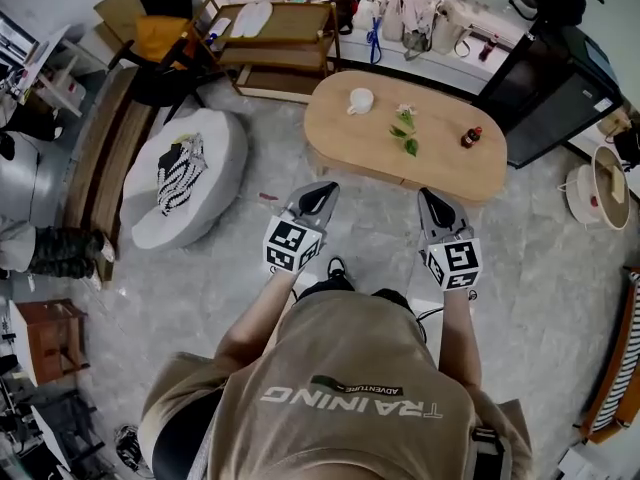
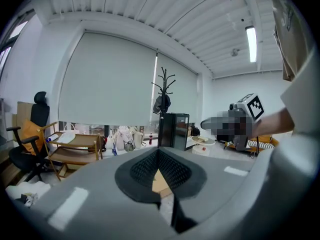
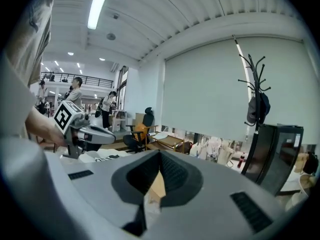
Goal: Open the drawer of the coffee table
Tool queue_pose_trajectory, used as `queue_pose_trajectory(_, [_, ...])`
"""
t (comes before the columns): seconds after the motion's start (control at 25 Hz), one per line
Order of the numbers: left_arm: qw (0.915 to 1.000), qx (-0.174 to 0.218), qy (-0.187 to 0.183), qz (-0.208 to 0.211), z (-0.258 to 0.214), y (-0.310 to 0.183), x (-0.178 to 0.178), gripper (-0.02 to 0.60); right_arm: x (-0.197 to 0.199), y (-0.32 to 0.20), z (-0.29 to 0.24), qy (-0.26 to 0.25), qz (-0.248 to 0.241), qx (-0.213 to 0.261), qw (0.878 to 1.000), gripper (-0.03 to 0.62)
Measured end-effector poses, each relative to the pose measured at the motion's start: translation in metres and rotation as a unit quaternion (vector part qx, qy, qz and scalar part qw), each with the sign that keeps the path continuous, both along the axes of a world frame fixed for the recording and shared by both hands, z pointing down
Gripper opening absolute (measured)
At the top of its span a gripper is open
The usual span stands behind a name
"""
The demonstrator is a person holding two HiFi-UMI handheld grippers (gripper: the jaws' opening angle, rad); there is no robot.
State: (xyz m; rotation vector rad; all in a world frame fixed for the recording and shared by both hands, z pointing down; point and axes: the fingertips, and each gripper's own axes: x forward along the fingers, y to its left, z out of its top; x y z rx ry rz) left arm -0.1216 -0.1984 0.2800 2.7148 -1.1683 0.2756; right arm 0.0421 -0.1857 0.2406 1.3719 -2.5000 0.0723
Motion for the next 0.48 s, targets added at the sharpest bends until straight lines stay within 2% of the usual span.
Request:
queue_pose_trajectory(0.12, [0.9999, -0.005, -0.004, 0.008, 0.005, -0.018, -0.008, 0.006, -0.008, -0.015, 0.002, 0.012, 0.005, 0.0, 1.0, 0.005])
queue_pose_trajectory(0.32, [0.9999, -0.005, -0.003, 0.009, 0.004, -0.033, -0.017, 0.006, -0.012, -0.035, -0.003, -0.037, 0.02, -0.007, 0.999, 0.005])
queue_pose_trajectory(0.48, [1.0, -0.008, 0.0, 0.001, 0.007, -0.045, -0.022, 0.006, -0.011, -0.05, -0.009, -0.047, 0.028, -0.001, 0.999, 0.005])
